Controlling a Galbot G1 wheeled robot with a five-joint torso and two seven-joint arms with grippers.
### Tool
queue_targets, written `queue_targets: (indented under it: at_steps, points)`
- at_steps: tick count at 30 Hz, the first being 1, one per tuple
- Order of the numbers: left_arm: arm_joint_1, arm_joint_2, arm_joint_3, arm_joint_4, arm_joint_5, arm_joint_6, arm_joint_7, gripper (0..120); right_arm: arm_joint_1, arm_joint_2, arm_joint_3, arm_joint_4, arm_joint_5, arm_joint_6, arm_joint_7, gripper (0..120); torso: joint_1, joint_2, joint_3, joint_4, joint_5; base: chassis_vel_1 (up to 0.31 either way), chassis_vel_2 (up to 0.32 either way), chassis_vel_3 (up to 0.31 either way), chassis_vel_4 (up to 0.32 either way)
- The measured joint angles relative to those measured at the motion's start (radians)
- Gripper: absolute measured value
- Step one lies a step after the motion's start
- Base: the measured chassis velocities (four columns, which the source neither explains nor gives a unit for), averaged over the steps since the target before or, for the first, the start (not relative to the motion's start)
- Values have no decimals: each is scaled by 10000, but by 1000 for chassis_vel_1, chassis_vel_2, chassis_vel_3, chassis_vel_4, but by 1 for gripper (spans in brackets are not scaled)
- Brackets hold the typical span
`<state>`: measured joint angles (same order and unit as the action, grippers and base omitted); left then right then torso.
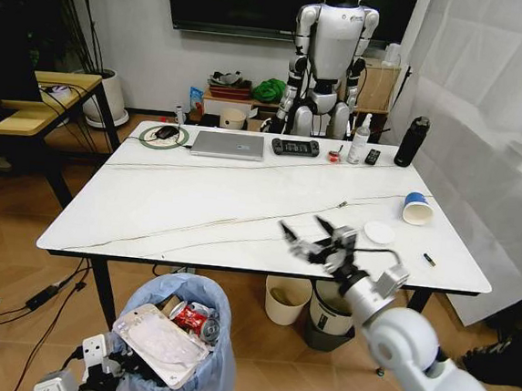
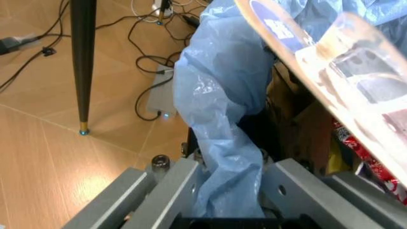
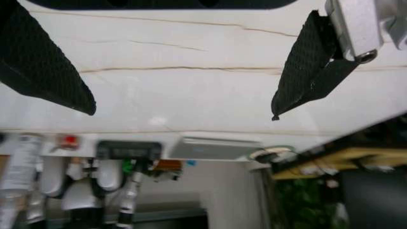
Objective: Pick up the trash bin and place the trash from the table into it.
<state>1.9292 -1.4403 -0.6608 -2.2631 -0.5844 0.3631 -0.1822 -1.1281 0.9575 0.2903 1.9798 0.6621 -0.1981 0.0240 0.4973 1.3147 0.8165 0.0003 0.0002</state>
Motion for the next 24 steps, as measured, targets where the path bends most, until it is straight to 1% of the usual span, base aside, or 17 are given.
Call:
queue_targets:
  at_steps: [4, 5, 8, 9, 10, 12, 18, 22, 23, 24]
  points:
    - [-16, 24, 98, 45, -3, -44, 40, 0, 670, -225, 436, -1186, -381, -777, 40, 100, 0, 0, 0, 0, 0, 0, 0, 0, 0]
    - [-16, 24, 98, 45, -3, -44, 40, 0, 670, -225, 436, -1186, -381, -777, 40, 100, 0, 0, 0, 0, 0, 0, 0, 0, 0]
    - [-23, -1, 134, 52, 7, -65, 52, 0, 1213, -395, 426, -2220, -693, -982, -276, 100, 0, 0, 0, 1, -2, 0, 0, 0, 0]
    - [-23, -4, 137, 51, 9, -66, 54, 0, 1285, -420, 404, -2380, -731, -995, -333, 100, 0, 0, 0, 1, -1, 0, 0, 0, 0]
    - [-26, -29, 145, 52, 28, -73, 57, 0, 1585, -501, 279, -3102, -862, -1061, -569, 100, 0, -1, 1, 1, 0, 0, 0, 0, 0]
    - [-28, -40, 146, 52, 32, -75, 57, 0, 1674, -519, 233, -3309, -875, -1086, -631, 100, 1, -1, 1, 0, 1, 0, 0, 0, 0]
    - [-10, -119, 141, 52, 83, -90, 59, 0, 2439, -570, -352, -4848, -907, -1219, -1096, 100, 1, -1, 1, 0, -2, 0, 0, 0, 0]
    - [8, -153, 144, 48, 112, -102, 59, 0, 2710, -549, -528, -5206, -918, -1211, -1178, 100, 1, -1, 1, 0, -1, 0, 0, 0, 0]
    - [17, -165, 149, 47, 121, -110, 59, 0, 2800, -538, -579, -5316, -928, -1197, -1196, 100, 1, -1, 1, 1, -1, 0, 0, 0, 0]
    - [28, -182, 155, 44, 130, -116, 59, 0, 2896, -516, -622, -5431, -934, -1182, -1204, 94, 0, -1, 1, 1, -2, 0, 0, 0, 0]
